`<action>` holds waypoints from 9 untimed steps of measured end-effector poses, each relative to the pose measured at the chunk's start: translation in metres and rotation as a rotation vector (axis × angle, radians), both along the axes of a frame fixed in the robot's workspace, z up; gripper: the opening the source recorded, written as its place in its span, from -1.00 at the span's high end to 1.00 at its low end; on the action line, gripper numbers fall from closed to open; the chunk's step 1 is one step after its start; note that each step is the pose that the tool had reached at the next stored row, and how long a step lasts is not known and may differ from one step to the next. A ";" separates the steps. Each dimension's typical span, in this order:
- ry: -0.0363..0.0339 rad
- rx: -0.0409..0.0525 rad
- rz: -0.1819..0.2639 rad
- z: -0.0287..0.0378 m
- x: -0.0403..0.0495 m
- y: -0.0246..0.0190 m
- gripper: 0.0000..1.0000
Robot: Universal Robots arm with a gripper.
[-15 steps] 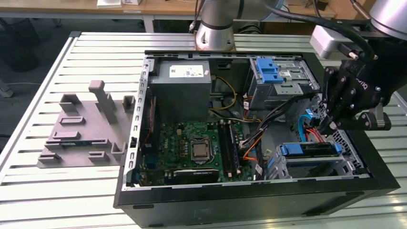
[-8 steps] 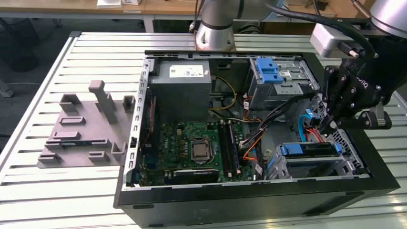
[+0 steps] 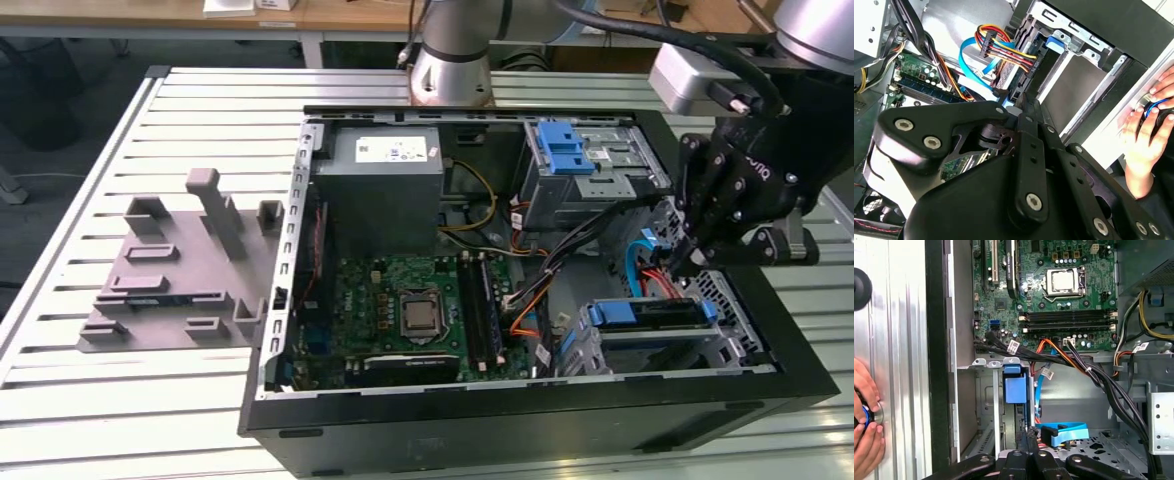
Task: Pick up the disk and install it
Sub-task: 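Insert the second disk wire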
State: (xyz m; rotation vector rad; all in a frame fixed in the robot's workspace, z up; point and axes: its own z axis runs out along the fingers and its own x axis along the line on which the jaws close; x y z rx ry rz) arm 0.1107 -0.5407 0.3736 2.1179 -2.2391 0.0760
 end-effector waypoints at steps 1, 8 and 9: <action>0.0000 -0.0002 0.000 0.0001 0.0000 0.0006 0.79; 0.0001 -0.0002 0.001 0.0003 0.0000 0.0052 0.79; 0.0002 -0.0001 0.001 0.0005 -0.0002 0.0057 0.79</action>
